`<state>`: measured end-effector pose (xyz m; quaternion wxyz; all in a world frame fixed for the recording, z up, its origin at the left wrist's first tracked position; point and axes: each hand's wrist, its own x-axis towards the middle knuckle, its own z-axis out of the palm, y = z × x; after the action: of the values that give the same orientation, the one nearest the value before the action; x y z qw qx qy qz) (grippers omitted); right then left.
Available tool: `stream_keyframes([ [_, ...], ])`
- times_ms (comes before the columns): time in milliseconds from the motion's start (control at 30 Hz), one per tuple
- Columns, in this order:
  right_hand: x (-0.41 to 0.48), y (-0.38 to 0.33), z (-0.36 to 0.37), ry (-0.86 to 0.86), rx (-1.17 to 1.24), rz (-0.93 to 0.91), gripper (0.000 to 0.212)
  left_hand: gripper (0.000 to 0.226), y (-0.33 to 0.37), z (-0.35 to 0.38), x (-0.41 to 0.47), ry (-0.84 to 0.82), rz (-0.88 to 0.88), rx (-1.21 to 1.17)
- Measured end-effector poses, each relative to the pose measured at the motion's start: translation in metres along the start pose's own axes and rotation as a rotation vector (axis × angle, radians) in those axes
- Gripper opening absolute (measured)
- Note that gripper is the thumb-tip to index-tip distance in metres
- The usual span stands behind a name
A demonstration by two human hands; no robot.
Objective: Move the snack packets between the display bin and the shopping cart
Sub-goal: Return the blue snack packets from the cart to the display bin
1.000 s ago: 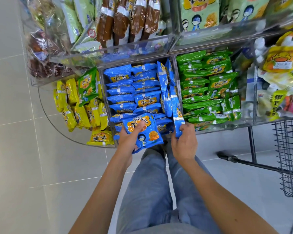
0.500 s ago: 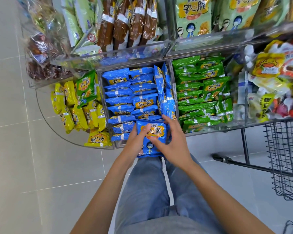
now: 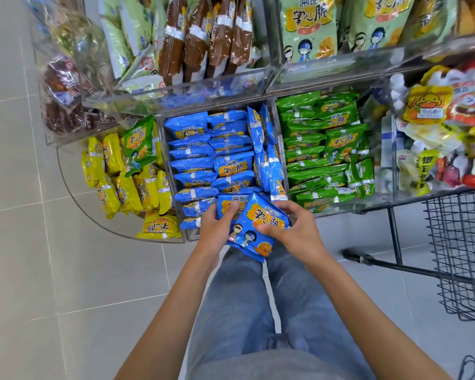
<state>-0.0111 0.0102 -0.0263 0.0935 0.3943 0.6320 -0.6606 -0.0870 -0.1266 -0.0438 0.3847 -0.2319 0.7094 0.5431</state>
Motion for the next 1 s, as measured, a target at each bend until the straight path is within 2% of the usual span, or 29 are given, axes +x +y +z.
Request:
stream_keyframes([
  [133, -0.001, 0.003, -0.014, 0.185, -0.142, 0.000, 0.043, 0.039, -0.003, -0.012, 0.008, 0.105, 0.118, 0.228],
  [267, -0.004, 0.002, -0.018, 0.335, -0.506, -0.106, 0.045, 0.034, -0.001, -0.017, 0.011, 0.118, 0.224, 0.255],
  [400, -0.005, 0.003, -0.016, 0.437, -0.615, -0.111, 0.042, 0.022, -0.001, -0.018, 0.016, 0.122, 0.299, 0.348],
  [467, -0.004, 0.004, -0.010, 0.430, -0.621, -0.075, 0.043, 0.028, -0.001, -0.016, 0.018, 0.098, 0.312, 0.379],
  [567, -0.002, 0.004, 0.003, 0.369, -0.685, -0.067, 0.043, 0.048, -0.005, -0.013, 0.020, 0.034, 0.374, 0.550],
  [667, 0.000, 0.000, 0.011, 0.315, -0.836, -0.089, 0.047, 0.050, -0.007, -0.010, 0.018, 0.038, 0.445, 0.636],
  [733, 0.000, -0.003, 0.009, 0.308, -0.946, -0.099, 0.054, 0.047, -0.005, -0.007, 0.016, 0.087, 0.434, 0.543],
  [833, 0.002, -0.005, 0.004, 0.297, -1.061, -0.097, 0.056, 0.027, 0.005, -0.008, 0.014, 0.161, 0.357, 0.241],
  [900, 0.007, -0.005, 0.007, 0.265, -1.120, -0.075, 0.062, 0.012, 0.018, -0.014, 0.016, 0.150, 0.333, 0.101],
  [1000, 0.015, 0.000, 0.017, 0.276, -1.149, -0.051, 0.072, 0.008, 0.046, -0.032, 0.027, 0.130, 0.438, 0.067],
])
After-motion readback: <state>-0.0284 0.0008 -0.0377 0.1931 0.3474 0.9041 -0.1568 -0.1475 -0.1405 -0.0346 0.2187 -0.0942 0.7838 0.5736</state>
